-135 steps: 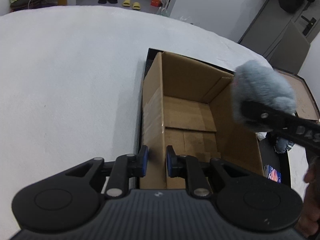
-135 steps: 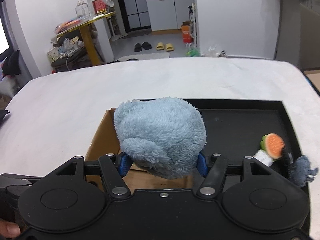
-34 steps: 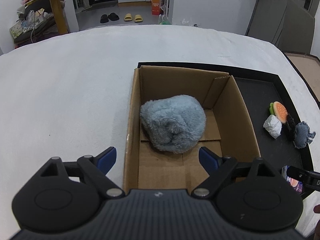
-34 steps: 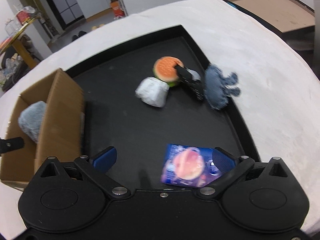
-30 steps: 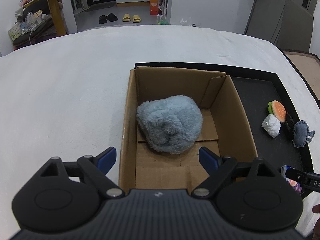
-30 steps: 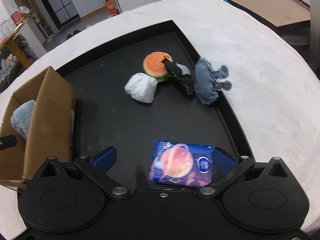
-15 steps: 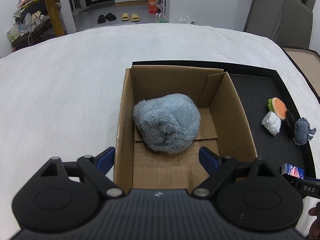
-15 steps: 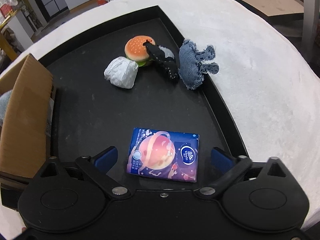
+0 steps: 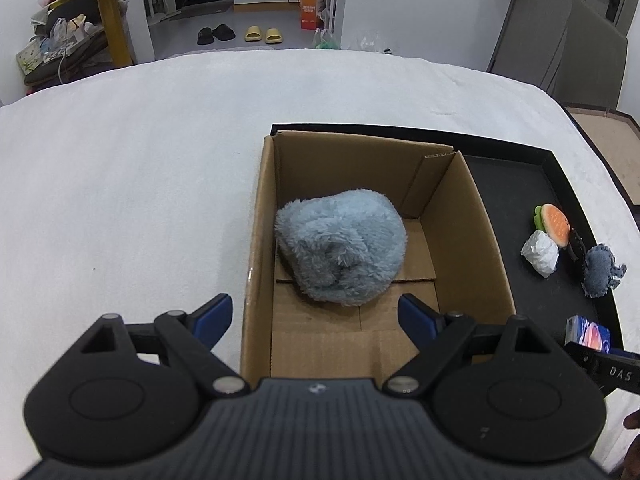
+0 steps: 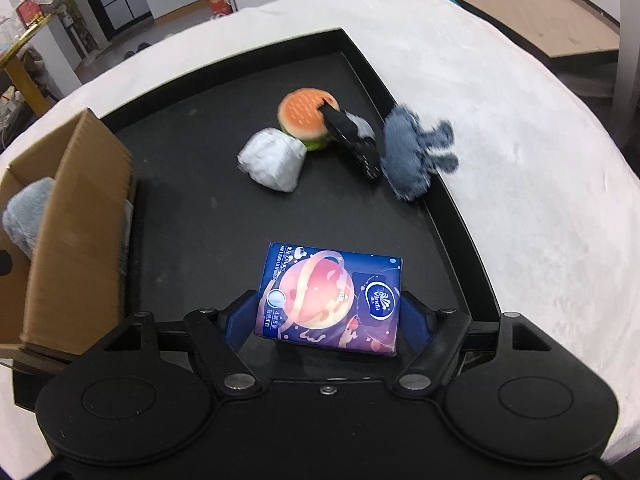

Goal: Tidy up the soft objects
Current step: 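Move the right gripper to the purple juice carton and grasp it, then carry the juice carton into the box beside the grey plush, release, then move the right gripper over the blue denim plush and close on it, then lift the blue plush with the right gripper and carry it toward the box, then lower the blue plush into the box and open the right gripper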

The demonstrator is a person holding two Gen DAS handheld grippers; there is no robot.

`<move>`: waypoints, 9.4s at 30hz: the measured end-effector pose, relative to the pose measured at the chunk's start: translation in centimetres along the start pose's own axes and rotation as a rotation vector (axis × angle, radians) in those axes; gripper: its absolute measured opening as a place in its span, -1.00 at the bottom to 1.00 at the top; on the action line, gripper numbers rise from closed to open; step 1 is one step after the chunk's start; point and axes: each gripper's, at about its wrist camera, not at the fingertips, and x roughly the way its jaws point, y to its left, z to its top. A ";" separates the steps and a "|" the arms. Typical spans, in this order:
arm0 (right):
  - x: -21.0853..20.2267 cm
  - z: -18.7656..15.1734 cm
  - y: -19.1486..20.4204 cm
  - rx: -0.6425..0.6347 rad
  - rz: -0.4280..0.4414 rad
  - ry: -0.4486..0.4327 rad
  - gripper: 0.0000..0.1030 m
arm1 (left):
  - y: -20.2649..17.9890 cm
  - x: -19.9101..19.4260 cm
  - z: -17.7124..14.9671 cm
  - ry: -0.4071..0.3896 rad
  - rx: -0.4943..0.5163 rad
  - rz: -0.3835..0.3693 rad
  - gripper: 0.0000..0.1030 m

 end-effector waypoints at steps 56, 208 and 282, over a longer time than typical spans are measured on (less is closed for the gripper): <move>-6.3 3.3 15.7 -0.314 0.238 -0.277 0.39 | 5.8 -0.1 -1.7 -0.030 -0.106 -0.115 -0.79; -2.3 6.7 -2.6 -0.141 -0.006 -0.207 -0.71 | 0.6 -0.1 0.7 -0.022 -0.078 0.045 0.37; -7.6 2.1 20.9 -0.358 0.325 -0.161 -0.69 | 7.5 -0.6 -2.4 -0.001 -0.194 -0.238 -0.77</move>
